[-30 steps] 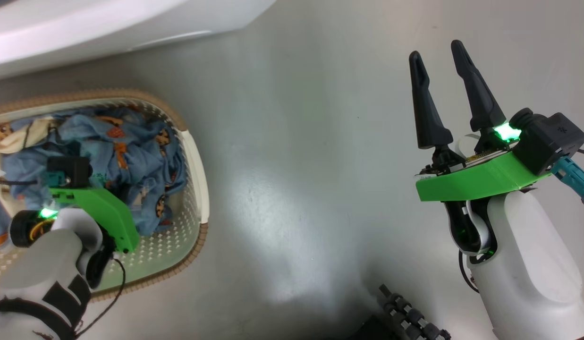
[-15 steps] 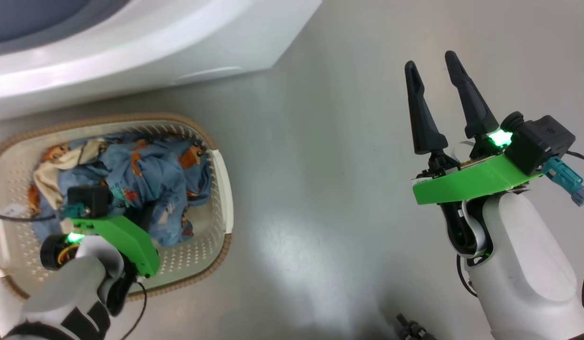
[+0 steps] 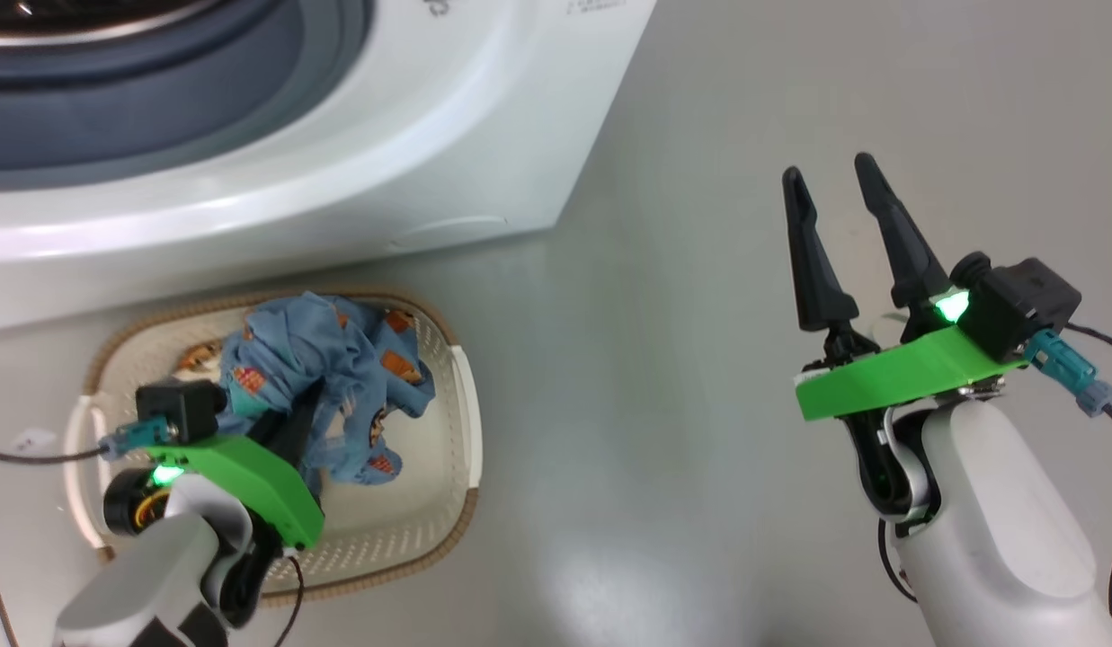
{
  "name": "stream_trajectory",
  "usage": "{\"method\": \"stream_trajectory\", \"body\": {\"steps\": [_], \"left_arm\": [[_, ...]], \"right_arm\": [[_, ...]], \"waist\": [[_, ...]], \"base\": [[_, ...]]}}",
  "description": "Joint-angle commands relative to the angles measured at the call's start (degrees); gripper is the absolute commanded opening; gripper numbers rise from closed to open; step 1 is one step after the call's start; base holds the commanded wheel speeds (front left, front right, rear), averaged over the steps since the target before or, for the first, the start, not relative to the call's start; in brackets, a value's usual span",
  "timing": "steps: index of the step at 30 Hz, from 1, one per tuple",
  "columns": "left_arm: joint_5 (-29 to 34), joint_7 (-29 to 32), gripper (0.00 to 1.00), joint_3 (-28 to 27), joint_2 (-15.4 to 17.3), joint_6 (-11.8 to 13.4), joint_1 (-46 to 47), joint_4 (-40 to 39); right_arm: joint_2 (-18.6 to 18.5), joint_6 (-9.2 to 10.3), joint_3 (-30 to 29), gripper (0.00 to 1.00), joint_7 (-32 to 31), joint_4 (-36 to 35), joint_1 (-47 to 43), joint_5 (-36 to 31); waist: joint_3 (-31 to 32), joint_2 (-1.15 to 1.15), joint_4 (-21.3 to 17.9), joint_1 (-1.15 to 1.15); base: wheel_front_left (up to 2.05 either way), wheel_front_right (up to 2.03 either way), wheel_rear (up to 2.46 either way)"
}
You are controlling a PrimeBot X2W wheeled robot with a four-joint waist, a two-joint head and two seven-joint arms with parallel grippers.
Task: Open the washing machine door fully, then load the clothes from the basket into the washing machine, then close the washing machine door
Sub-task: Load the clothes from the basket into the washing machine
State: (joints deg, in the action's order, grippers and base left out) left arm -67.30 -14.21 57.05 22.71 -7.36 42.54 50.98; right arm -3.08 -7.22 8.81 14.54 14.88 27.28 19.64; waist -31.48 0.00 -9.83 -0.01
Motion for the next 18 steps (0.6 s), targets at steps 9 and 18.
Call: {"method": "stream_trajectory", "body": {"steps": [9,18], "left_arm": [[8.05,-0.78,0.00,-11.76,0.18,-0.13,-8.74,-6.71],[13.96,-0.78,0.00,-19.68,-1.43,-0.13,-13.63,-11.88]], "right_arm": [[0.20,-0.26,-0.22,1.00,0.46,0.97,-5.05,-1.22],[-1.29,-0.26,0.05,1.00,0.46,2.05,-7.54,-0.60]], "waist": [[11.31,0.00,3.58,0.01],[16.68,0.00,4.97,0.01]], "base": [[0.00,0.00,0.00],[0.00,0.00,0.00]]}}
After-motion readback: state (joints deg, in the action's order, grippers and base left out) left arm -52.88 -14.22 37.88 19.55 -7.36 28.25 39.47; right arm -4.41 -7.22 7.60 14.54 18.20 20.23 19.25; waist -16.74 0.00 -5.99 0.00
